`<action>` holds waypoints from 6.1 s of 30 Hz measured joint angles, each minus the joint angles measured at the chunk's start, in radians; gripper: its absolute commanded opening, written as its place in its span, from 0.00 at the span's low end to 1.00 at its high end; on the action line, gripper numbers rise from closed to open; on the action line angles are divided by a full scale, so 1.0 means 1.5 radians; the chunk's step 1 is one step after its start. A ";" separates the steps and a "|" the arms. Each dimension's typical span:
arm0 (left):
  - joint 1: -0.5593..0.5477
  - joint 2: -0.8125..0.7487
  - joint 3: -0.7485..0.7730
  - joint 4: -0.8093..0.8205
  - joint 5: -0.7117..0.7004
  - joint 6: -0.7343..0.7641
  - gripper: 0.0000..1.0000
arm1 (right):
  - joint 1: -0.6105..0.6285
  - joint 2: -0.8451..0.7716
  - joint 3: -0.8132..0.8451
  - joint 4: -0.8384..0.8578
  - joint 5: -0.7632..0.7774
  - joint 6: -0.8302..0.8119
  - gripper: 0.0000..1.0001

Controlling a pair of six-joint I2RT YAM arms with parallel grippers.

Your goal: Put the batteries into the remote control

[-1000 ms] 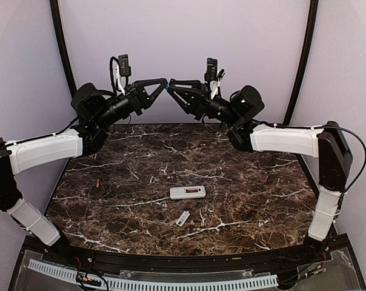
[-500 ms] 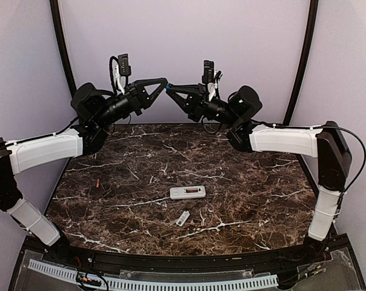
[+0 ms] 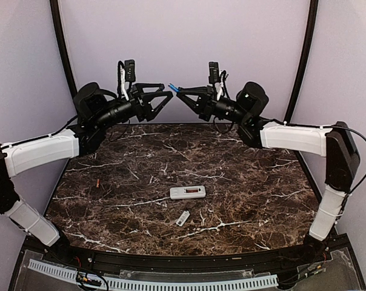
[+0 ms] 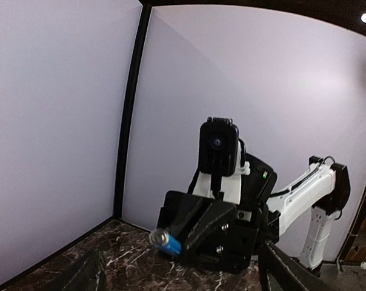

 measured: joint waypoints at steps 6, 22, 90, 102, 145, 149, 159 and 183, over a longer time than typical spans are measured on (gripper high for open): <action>0.000 -0.069 0.005 -0.267 -0.042 0.238 0.83 | -0.098 -0.076 -0.006 -0.245 0.006 -0.057 0.00; -0.023 0.304 0.094 -0.738 -0.060 0.565 0.99 | -0.157 -0.128 -0.079 -0.591 0.059 -0.154 0.00; -0.225 0.077 0.007 -0.529 -0.474 0.859 0.00 | -0.187 -0.213 -0.109 -0.707 0.084 -0.226 0.00; -0.178 0.279 0.062 -0.634 -0.391 0.690 0.00 | -0.187 -0.192 -0.064 -0.943 -0.005 -0.268 0.00; -0.083 0.230 -0.023 -0.542 -0.068 0.533 0.36 | -0.041 0.181 0.144 -1.197 0.031 -0.291 0.00; -0.090 0.230 -0.036 -0.510 -0.049 0.537 0.40 | -0.036 0.205 0.175 -1.214 0.050 -0.296 0.00; -0.134 0.233 -0.041 -0.481 -0.059 0.581 0.41 | -0.022 0.234 0.197 -1.242 0.072 -0.308 0.00; -0.163 0.308 -0.050 -0.409 -0.128 0.597 0.43 | -0.011 0.249 0.175 -1.215 0.032 -0.280 0.00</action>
